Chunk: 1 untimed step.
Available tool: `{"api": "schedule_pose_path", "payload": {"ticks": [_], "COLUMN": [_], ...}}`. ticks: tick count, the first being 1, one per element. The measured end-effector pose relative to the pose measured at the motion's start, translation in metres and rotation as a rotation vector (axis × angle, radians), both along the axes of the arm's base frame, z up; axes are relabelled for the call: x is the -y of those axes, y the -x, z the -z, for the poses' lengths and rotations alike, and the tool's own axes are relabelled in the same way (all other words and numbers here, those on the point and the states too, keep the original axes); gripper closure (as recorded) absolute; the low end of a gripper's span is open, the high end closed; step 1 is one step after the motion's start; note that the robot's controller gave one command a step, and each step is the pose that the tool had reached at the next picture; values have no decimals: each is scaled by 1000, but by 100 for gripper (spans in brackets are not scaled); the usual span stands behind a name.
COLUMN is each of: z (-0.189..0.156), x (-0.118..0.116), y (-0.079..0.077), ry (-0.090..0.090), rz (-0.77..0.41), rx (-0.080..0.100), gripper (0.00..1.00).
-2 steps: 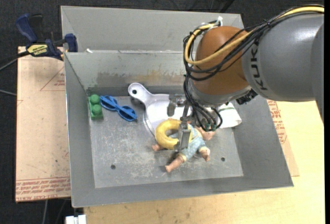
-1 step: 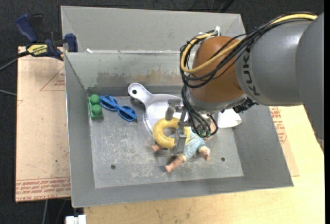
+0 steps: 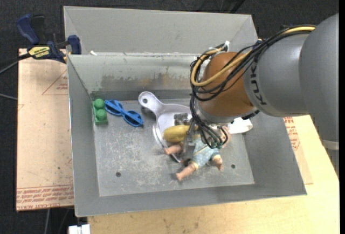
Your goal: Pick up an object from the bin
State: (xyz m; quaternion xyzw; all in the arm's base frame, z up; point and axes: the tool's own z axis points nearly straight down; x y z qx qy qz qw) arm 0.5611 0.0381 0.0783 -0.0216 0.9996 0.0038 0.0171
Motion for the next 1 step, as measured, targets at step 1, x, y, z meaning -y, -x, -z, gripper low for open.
{"api": "schedule_pose_path", "payload": {"ticks": [1], "z": [0], "x": [0], "y": [0], "ry": [0], "rz": [0], "rx": [0], "gripper": [100]}}
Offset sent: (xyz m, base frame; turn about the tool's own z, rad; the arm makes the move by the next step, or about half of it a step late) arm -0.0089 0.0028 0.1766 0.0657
